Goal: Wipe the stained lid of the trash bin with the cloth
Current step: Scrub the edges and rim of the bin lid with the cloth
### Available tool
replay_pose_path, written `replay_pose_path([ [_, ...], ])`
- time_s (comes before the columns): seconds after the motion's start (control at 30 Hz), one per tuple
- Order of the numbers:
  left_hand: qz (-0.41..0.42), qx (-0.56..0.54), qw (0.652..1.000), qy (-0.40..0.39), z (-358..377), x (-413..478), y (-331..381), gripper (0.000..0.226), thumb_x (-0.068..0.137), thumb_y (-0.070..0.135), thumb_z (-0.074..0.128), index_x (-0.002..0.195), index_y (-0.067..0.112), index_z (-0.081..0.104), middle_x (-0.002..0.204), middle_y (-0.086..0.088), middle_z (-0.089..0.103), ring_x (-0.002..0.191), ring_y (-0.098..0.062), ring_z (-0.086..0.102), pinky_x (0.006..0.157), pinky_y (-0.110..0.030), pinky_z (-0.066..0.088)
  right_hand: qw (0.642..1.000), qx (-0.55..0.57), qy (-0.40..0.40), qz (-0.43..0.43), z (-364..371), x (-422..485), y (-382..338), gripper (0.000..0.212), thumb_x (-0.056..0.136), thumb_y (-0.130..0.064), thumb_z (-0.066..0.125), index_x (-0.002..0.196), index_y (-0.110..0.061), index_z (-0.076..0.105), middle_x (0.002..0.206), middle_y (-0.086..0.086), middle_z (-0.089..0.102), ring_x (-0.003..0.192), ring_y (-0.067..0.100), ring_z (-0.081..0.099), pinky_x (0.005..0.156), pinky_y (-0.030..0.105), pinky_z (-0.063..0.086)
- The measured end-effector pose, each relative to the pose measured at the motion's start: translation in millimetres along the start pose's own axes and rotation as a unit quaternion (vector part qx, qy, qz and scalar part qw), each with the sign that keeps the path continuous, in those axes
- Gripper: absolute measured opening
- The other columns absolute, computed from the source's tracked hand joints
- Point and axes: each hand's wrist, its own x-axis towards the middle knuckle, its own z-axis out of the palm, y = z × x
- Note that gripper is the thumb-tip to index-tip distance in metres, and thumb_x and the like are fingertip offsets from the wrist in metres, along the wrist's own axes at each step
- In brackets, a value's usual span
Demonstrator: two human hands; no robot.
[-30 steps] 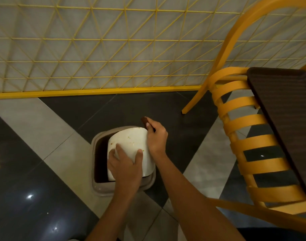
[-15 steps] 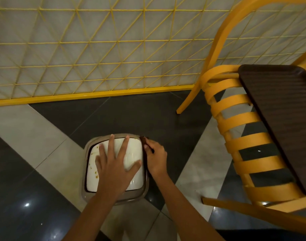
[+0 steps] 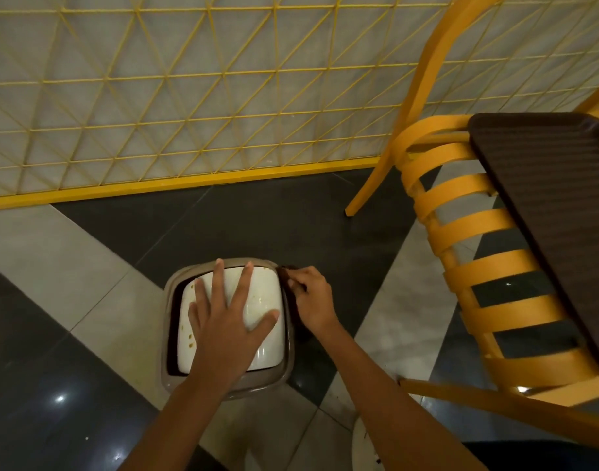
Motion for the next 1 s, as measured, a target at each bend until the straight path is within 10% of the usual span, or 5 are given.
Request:
replay_pose_path([
  [0.27, -0.008, 0.010, 1.000, -0.028, -5, 1, 3, 0.088, 0.055, 0.080, 0.005, 0.131, 0.044, -0.019, 0.154, -0.002, -0.020, 0.141, -0.035, -0.011, 0.113, -0.052, 0.005, 1.000, -0.017, -0.018, 0.003, 4, 25, -12, 0.031, 0.092, -0.002, 0.043, 0.116, -0.009, 0.061, 0.117, 0.012, 0.055, 0.110, 0.024, 0.051, 0.099, 0.027, 0.041],
  [0.43, -0.007, -0.001, 1.000, -0.029, -8, 0, 4, 0.086, 0.055, 0.079, 0.005, 0.130, 0.044, -0.021, 0.153, -0.001, -0.021, 0.141, -0.036, -0.010, 0.112, -0.052, 0.007, 0.999, 0.018, 0.033, 0.009, 10, -25, 12, 0.026, 0.092, -0.005, 0.047, 0.112, -0.008, 0.063, 0.111, 0.007, 0.057, 0.106, 0.020, 0.052, 0.083, 0.008, 0.038],
  [0.83, -0.008, -0.006, 0.999, -0.045, -10, 2, 6, 0.081, 0.081, 0.069, 0.038, 0.141, 0.042, -0.008, 0.153, -0.001, -0.022, 0.140, -0.036, -0.013, 0.112, -0.053, 0.005, 0.994, -0.078, 0.073, -0.019, 17, -45, 22, 0.026, 0.093, -0.012, 0.045, 0.115, -0.009, 0.060, 0.117, 0.007, 0.053, 0.098, 0.008, 0.046, 0.087, 0.009, 0.037],
  [1.0, -0.005, -0.001, 0.999, -0.051, -10, 2, 1, 0.084, 0.068, 0.071, 0.023, 0.139, 0.043, -0.013, 0.153, 0.000, -0.022, 0.140, -0.035, -0.013, 0.113, -0.052, 0.004, 0.994, -0.074, 0.061, -0.047, 29, -98, 44, 0.028, 0.089, -0.006, 0.046, 0.111, -0.015, 0.062, 0.116, 0.012, 0.056, 0.108, 0.024, 0.051, 0.097, 0.034, 0.041],
])
